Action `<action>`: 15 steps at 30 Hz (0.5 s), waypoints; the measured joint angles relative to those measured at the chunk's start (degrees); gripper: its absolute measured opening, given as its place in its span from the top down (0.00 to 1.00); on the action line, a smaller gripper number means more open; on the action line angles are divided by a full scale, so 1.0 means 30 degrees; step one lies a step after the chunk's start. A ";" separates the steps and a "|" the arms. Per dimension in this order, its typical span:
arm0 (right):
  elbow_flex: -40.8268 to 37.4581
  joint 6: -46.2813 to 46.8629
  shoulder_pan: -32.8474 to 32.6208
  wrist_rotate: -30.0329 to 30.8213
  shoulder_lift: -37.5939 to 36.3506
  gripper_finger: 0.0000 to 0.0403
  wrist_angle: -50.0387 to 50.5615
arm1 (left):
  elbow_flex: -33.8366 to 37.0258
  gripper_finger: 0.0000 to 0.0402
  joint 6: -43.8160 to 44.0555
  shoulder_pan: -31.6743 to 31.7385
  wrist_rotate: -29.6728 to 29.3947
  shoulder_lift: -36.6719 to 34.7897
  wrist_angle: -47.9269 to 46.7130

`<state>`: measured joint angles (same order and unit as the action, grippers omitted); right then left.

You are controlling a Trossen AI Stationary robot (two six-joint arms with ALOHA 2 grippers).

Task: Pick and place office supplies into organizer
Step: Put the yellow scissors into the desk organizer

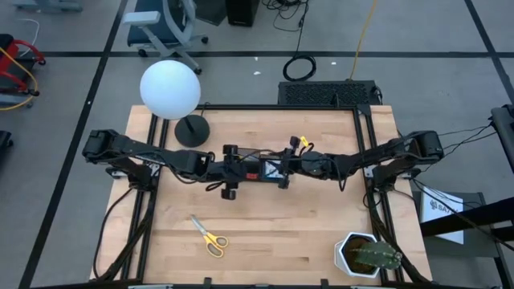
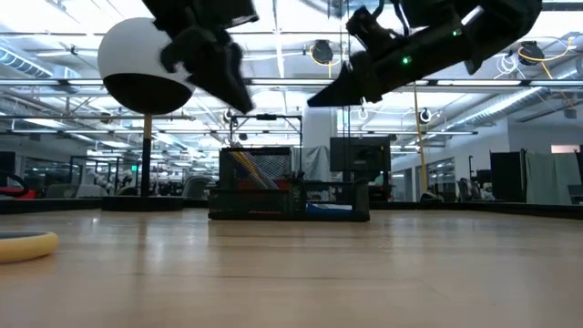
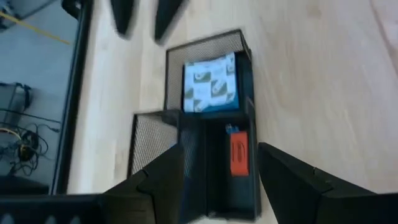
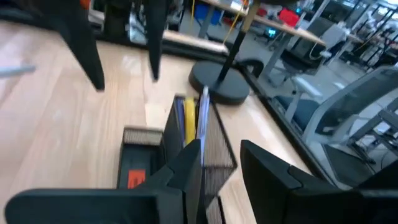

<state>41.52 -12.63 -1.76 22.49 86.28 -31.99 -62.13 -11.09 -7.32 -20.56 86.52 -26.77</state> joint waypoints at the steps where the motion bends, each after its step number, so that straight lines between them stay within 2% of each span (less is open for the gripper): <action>1: 0.0007 0.0008 -0.0059 -0.0002 -0.0136 0.74 -0.0016 | 0.0025 0.48 0.0251 -0.0099 -0.0007 -0.0210 -0.0514; 9: 0.0023 -0.0014 -0.0210 -0.0010 -0.1036 0.74 0.1252 | 0.0038 0.48 0.4406 -0.0286 -0.0116 -0.0433 -0.3026; 15: 0.0022 -0.0014 -0.0210 -0.0017 -0.1021 0.74 0.1405 | 0.0036 0.48 0.5557 -0.0486 0.0322 -0.0296 -0.4449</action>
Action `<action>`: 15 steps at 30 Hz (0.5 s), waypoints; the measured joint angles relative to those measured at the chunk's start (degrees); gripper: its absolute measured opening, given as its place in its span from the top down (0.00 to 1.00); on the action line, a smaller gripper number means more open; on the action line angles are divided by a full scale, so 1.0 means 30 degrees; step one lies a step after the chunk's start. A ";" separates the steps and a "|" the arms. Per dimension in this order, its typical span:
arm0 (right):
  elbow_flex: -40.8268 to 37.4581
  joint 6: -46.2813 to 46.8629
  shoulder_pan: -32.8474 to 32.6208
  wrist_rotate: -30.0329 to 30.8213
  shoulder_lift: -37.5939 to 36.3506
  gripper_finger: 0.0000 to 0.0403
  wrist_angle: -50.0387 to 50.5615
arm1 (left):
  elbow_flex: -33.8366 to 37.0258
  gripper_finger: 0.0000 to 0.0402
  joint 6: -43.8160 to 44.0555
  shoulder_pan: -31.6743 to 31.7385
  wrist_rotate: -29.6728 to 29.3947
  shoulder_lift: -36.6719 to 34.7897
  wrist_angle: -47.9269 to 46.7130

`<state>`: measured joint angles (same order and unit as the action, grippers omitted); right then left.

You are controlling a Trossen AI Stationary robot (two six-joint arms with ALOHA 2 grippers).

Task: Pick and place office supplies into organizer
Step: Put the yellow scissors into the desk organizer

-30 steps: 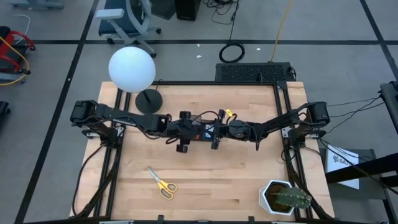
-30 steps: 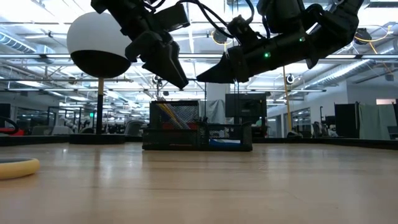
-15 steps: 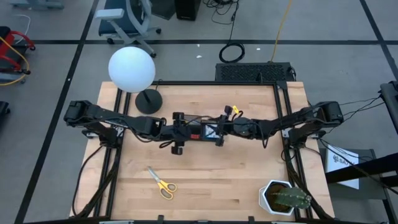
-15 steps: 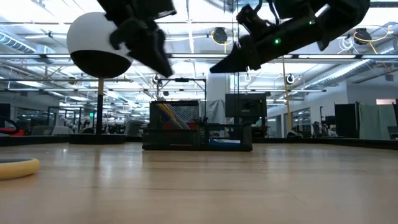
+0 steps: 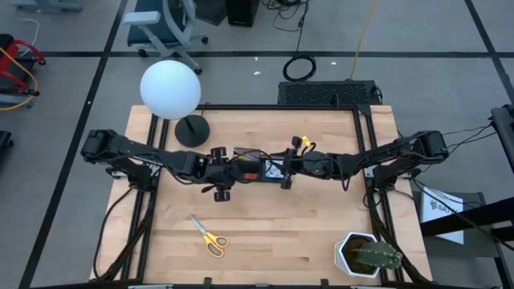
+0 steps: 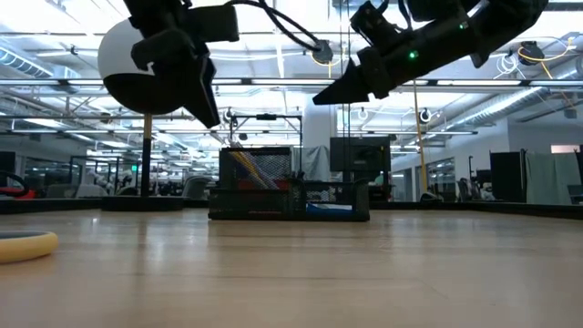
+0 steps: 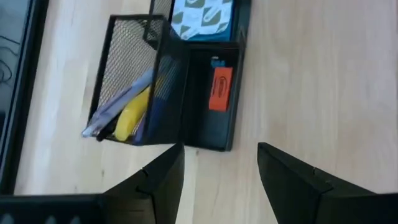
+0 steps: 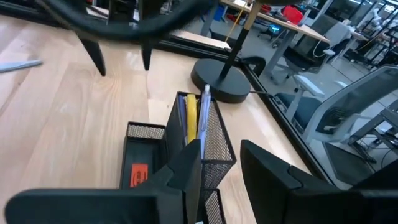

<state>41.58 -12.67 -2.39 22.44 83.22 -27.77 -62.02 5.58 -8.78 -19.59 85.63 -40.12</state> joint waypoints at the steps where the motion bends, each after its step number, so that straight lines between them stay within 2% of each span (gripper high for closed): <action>1: 0.0000 0.0000 0.0000 -0.0002 0.0005 0.74 0.0049 | 0.0000 0.48 0.0028 -0.0056 0.0011 -0.0023 0.0017; 8: 0.0000 0.0000 0.0000 -0.0019 0.0022 0.74 0.0081 | 0.0000 0.48 -0.0496 -0.0980 0.0668 -0.0009 0.0058; 15: 0.0000 0.0000 0.0000 -0.0022 0.0015 0.74 0.0074 | 0.0000 0.48 0.0777 -0.1832 0.2011 -0.0009 0.0415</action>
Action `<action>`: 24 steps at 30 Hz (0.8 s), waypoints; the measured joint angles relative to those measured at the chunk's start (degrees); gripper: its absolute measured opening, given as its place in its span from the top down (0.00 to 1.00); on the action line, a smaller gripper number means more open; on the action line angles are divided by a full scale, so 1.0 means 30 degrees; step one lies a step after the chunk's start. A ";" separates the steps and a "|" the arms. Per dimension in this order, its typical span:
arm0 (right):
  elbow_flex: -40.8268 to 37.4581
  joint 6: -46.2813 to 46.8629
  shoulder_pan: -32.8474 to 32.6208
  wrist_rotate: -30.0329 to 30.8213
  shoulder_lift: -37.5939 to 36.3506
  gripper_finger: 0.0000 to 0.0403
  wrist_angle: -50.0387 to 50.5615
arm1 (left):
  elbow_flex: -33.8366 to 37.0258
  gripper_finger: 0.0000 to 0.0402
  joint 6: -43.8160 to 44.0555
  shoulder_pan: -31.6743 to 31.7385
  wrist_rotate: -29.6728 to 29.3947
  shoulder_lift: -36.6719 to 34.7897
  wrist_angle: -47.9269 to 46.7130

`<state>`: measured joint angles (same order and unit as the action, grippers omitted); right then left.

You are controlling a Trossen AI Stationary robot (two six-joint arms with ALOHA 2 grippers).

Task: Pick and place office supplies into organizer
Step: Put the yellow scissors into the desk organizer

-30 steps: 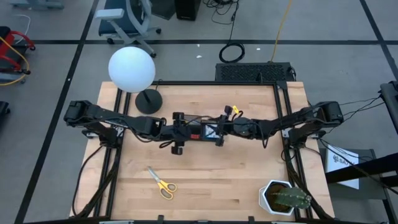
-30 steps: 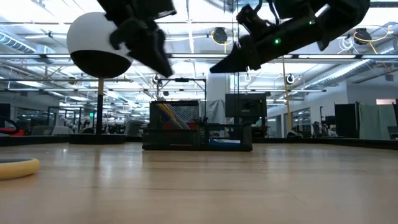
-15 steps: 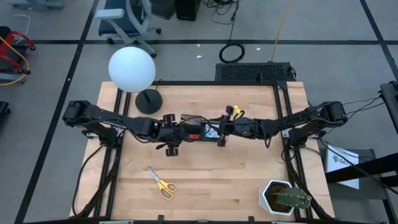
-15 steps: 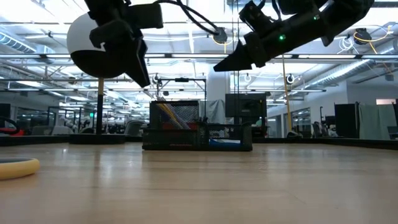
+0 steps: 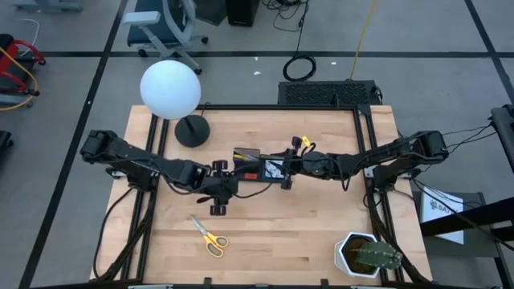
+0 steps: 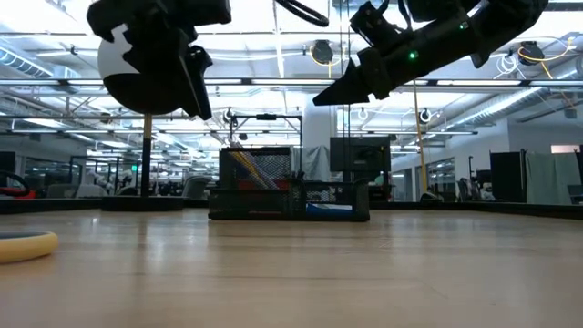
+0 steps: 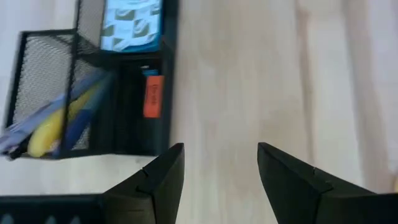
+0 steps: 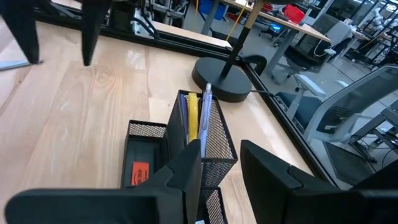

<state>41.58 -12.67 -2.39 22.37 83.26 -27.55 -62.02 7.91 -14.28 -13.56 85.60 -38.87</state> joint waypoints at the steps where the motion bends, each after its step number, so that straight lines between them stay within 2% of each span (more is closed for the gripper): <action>1: 0.0000 0.0000 0.0000 -0.0003 0.0000 0.74 0.0003 | 0.0000 0.48 0.0028 -0.0070 0.0131 0.0000 0.0036; 14: 0.0000 0.0000 -0.0007 -0.0015 0.0000 0.74 0.0006 | 0.0000 0.48 0.2121 -0.1888 0.2042 0.0000 0.0029; 18: 0.0000 0.0095 -0.0007 -0.0022 0.0000 0.74 0.0000 | 0.0000 0.48 0.2350 -0.2652 0.2082 0.0007 0.0029; 24: 0.0000 0.0146 -0.0007 -0.0022 0.0000 0.74 0.0000 | 0.0000 0.48 0.4751 -0.3757 0.2038 0.0124 0.0083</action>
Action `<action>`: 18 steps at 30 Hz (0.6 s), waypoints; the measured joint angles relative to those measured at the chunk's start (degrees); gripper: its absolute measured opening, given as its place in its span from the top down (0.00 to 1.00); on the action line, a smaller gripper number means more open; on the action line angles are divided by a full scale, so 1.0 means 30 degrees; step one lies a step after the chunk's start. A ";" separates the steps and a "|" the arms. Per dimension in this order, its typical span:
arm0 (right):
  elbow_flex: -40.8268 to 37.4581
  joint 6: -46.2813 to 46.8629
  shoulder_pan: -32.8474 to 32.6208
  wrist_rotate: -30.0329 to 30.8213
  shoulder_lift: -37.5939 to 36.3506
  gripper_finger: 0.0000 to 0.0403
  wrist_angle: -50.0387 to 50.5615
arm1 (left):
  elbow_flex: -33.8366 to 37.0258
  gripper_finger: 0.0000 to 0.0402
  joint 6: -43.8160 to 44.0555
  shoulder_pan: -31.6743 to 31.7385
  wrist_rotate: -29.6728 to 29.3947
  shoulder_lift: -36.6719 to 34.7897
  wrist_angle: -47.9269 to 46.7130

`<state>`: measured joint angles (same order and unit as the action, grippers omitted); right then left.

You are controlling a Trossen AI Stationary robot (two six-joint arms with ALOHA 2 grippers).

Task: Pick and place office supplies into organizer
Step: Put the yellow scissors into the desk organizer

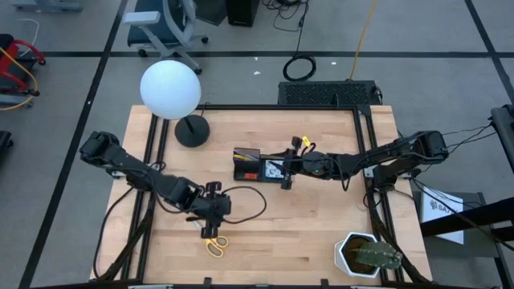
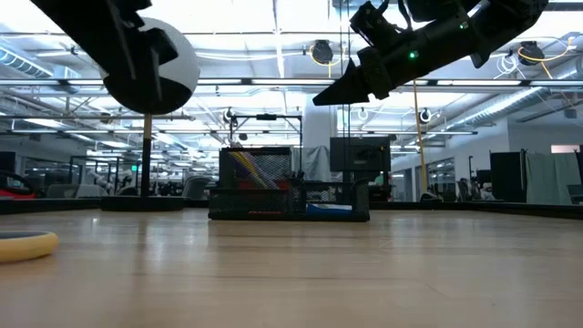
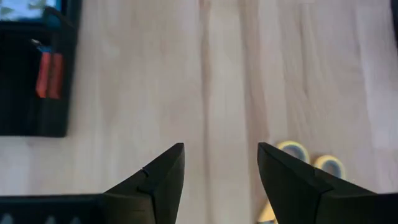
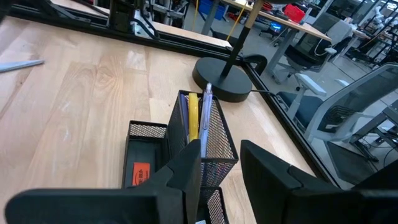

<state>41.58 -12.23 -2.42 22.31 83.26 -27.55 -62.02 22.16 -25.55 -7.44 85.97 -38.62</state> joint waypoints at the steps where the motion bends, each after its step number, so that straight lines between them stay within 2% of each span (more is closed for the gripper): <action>1: 0.0000 0.0005 0.0000 0.0000 0.0000 0.74 0.0000 | 0.0000 0.48 0.0454 -0.0190 0.0000 0.0184 0.0123; 4: 0.0000 0.0269 0.0000 -0.0022 0.0000 0.74 0.0000 | 0.0022 0.48 0.1028 -0.0958 0.0300 0.0853 0.0517; 11: 0.0000 0.0350 0.0000 -0.0029 0.0000 0.74 0.0007 | 0.0000 0.48 0.1505 -0.2088 0.3372 0.3231 0.2515; 18: 0.0000 0.0356 0.0001 -0.0029 0.0006 0.74 0.0009 | 0.0015 0.48 0.1775 -0.2296 0.4128 0.5002 0.1548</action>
<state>41.58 -11.16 -2.41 22.22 83.28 -27.53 -61.98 27.49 -32.43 4.94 100.98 -33.98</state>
